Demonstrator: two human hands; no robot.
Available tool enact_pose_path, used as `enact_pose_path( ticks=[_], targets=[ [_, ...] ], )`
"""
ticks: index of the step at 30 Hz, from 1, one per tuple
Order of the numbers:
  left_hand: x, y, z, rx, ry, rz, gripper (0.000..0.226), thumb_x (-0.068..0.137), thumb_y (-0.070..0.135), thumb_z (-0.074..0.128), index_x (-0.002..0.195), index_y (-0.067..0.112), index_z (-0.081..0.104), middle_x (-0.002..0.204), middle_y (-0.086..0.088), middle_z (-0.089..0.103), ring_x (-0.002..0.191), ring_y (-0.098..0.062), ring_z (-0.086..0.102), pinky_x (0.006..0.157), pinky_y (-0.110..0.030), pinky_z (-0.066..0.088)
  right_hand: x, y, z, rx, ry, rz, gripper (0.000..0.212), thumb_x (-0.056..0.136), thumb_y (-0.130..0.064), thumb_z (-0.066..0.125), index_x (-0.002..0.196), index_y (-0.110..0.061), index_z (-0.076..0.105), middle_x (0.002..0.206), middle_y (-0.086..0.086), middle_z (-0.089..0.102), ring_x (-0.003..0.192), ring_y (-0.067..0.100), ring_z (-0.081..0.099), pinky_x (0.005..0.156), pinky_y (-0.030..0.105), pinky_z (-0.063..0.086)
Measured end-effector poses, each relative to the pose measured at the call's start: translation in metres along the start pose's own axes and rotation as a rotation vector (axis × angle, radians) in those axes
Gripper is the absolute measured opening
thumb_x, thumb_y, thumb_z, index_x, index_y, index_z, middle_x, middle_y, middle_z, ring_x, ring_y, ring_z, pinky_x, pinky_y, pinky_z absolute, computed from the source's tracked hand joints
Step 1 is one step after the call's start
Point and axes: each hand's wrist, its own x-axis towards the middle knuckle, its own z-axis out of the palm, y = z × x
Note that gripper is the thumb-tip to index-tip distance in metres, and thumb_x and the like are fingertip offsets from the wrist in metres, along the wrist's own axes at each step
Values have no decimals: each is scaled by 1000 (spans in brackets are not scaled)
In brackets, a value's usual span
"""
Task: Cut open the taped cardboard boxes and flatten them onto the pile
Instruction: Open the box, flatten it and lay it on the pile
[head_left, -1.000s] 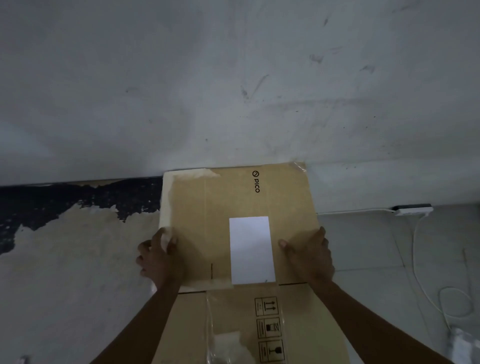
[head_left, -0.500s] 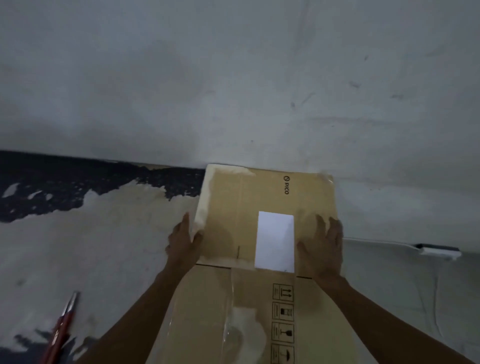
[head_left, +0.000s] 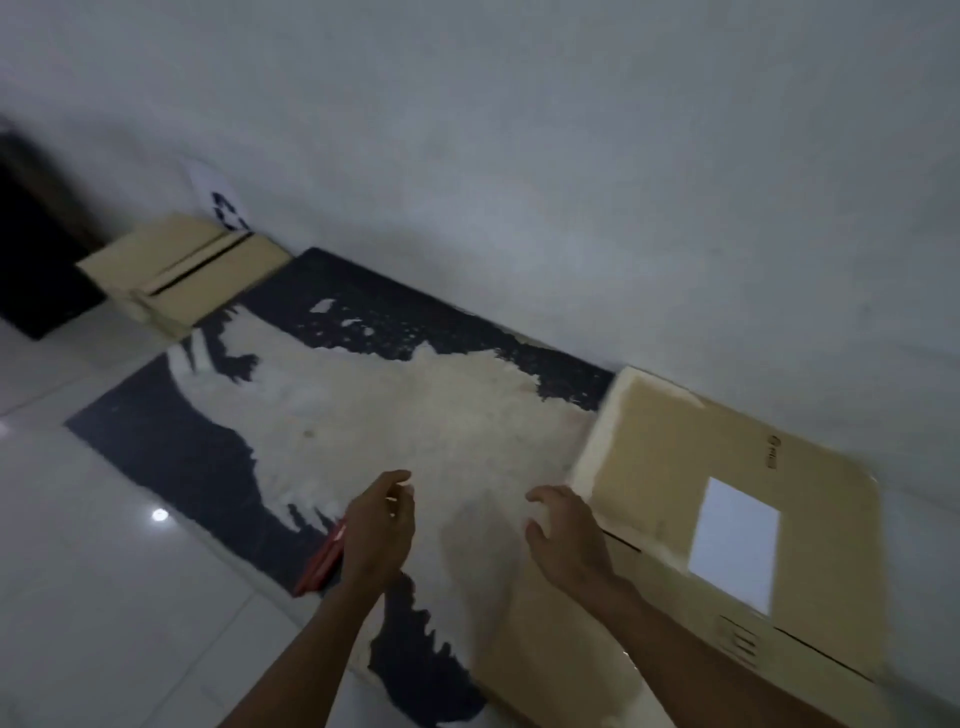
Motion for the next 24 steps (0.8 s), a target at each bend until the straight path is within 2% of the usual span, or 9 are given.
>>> enact_pose_path(
  ticks=[3, 4, 7, 11, 14, 16, 20, 24],
  targets=[
    [3, -32, -52, 15, 62, -46, 15, 97, 7, 57, 107, 15, 64, 71, 1, 66, 58, -11, 61, 55, -16, 49, 7, -53, 38, 7, -98, -76, 27, 94, -24, 59, 120, -18, 63, 119, 1, 61, 111, 18, 58, 92, 33, 50],
    [3, -44, -70, 13, 73, -75, 15, 97, 6, 57, 105, 15, 64, 69, 2, 65, 56, -9, 60, 54, -15, 47, 7, -71, 52, 19, -116, -86, 25, 94, -23, 60, 118, -17, 64, 117, 1, 63, 109, 17, 60, 92, 31, 51],
    [3, -83, -127, 37, 119, -89, 21, 94, 2, 59, 110, 10, 69, 74, 0, 67, 60, -10, 60, 57, -19, 46, 8, -127, 98, 43, -159, -108, 20, 91, -20, 63, 110, -17, 68, 110, 0, 67, 103, 15, 63, 90, 28, 52],
    [11, -130, -196, 71, 136, -90, 24, 94, 5, 60, 117, 9, 68, 96, -7, 71, 81, -19, 66, 75, -35, 55, 15, -199, 150, 67, -193, -133, 14, 89, -15, 63, 101, -18, 69, 97, -3, 68, 90, 14, 65, 80, 29, 55],
    [17, -160, -237, 47, 124, -138, 25, 95, 5, 58, 117, 13, 67, 93, -5, 68, 80, -21, 67, 78, -44, 58, 17, -242, 181, 44, -218, -173, 8, 86, -13, 67, 93, -18, 67, 86, -5, 67, 82, 13, 64, 75, 30, 55],
    [25, -176, -259, 53, 121, -144, 24, 95, 6, 58, 115, 15, 68, 93, -2, 67, 80, -19, 67, 79, -44, 58, 20, -263, 202, 25, -244, -203, 8, 86, -16, 68, 93, -17, 68, 86, -4, 68, 82, 14, 64, 75, 31, 54],
    [53, -198, -294, 51, 108, -161, 24, 95, 8, 58, 117, 14, 67, 101, -5, 68, 84, -19, 67, 81, -42, 58, 44, -308, 239, 5, -295, -226, 15, 87, -19, 69, 101, -16, 69, 89, -4, 69, 84, 11, 64, 74, 23, 52],
    [95, -222, -327, 71, 108, -168, 25, 96, 10, 58, 120, 14, 66, 97, -2, 68, 80, -14, 67, 77, -33, 57, 84, -357, 275, 19, -334, -258, 17, 89, -19, 69, 106, -17, 68, 95, -2, 70, 88, 12, 65, 80, 28, 56]
  ],
)
